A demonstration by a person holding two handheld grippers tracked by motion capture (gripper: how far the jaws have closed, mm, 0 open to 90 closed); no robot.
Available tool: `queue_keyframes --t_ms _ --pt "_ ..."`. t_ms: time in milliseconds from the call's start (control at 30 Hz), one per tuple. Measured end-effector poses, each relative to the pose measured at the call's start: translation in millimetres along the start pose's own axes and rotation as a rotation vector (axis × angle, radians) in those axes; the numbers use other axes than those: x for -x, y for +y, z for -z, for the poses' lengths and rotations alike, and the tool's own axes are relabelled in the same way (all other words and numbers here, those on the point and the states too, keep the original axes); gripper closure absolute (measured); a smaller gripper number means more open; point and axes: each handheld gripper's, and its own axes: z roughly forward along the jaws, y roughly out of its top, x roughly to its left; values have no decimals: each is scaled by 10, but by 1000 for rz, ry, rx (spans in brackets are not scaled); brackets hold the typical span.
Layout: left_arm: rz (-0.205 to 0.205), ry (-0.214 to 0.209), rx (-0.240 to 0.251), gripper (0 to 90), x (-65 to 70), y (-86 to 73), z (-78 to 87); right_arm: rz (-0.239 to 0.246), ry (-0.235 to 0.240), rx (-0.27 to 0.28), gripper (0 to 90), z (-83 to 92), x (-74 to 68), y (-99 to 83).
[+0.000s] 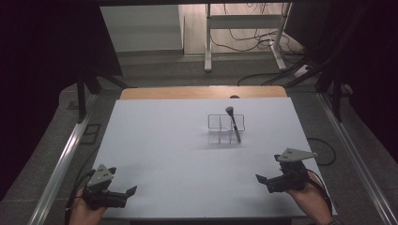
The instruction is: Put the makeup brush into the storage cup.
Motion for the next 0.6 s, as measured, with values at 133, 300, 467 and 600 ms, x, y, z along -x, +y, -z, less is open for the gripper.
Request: queue_keyframes --t_ms 133,300,467,600 --pt "-2 1 -1 0 -1 0 -2 -2 -11 -3 0 41 15 -32" --pt "-2 0 -1 0 -1 1 -4 -8 -20 -9 0 83 34 -82" --pt "-2 0 -1 0 -1 1 -5 -20 -28 -9 0 127 54 -126" --pt "-2 0 -2 0 -2 1 -6 -31 -37 -9 0 160 74 -163"
